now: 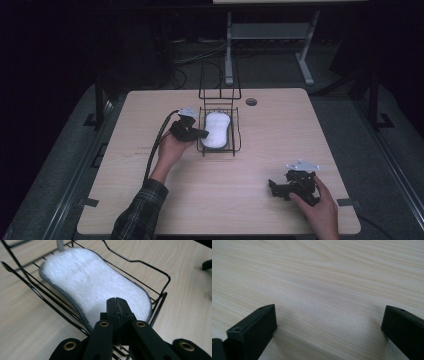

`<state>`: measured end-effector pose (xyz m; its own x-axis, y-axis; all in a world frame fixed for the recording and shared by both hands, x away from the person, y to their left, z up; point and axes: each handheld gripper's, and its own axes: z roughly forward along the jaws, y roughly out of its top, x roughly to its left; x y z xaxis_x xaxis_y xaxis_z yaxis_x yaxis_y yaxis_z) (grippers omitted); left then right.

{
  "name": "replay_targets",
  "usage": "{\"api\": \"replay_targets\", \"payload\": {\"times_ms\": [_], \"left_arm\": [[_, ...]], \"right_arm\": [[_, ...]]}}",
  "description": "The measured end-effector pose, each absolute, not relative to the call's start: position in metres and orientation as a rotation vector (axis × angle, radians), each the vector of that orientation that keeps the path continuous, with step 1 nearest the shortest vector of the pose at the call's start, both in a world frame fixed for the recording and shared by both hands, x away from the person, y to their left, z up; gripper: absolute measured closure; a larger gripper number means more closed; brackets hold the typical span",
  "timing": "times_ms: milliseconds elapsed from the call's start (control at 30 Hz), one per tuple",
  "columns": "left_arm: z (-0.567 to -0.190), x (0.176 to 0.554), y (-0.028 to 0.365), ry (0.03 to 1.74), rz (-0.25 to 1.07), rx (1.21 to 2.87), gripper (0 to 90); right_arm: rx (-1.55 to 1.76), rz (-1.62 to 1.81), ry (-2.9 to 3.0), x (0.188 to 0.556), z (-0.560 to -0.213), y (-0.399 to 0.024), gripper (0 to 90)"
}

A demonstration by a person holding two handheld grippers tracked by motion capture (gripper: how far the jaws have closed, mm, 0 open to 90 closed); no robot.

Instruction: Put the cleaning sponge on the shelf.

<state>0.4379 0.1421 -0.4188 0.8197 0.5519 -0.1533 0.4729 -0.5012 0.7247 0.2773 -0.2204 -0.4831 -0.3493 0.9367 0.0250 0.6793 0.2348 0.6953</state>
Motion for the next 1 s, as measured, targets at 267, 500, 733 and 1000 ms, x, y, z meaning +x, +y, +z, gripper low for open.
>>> {"api": "replay_targets", "payload": {"times_ms": [267,500,733,1000], "left_arm": [[-0.426,0.44,0.134,0.753,0.097,2.158,89.6],[-0.426,0.442,0.131,0.75,0.091,2.158,89.6],[-0.421,0.439,0.134,0.739,0.097,2.166,89.6],[-0.412,0.432,0.148,0.748,0.075,2.137,84.1]], "right_arm": [[1.485,0.878,2.116,0.277,-0.483,-0.22,0.0],[1.485,0.878,2.116,0.277,-0.483,-0.22,0.0],[1.485,0.878,2.116,0.277,-0.483,-0.22,0.0],[1.485,0.878,2.116,0.277,-0.483,-0.22,0.0]]}}
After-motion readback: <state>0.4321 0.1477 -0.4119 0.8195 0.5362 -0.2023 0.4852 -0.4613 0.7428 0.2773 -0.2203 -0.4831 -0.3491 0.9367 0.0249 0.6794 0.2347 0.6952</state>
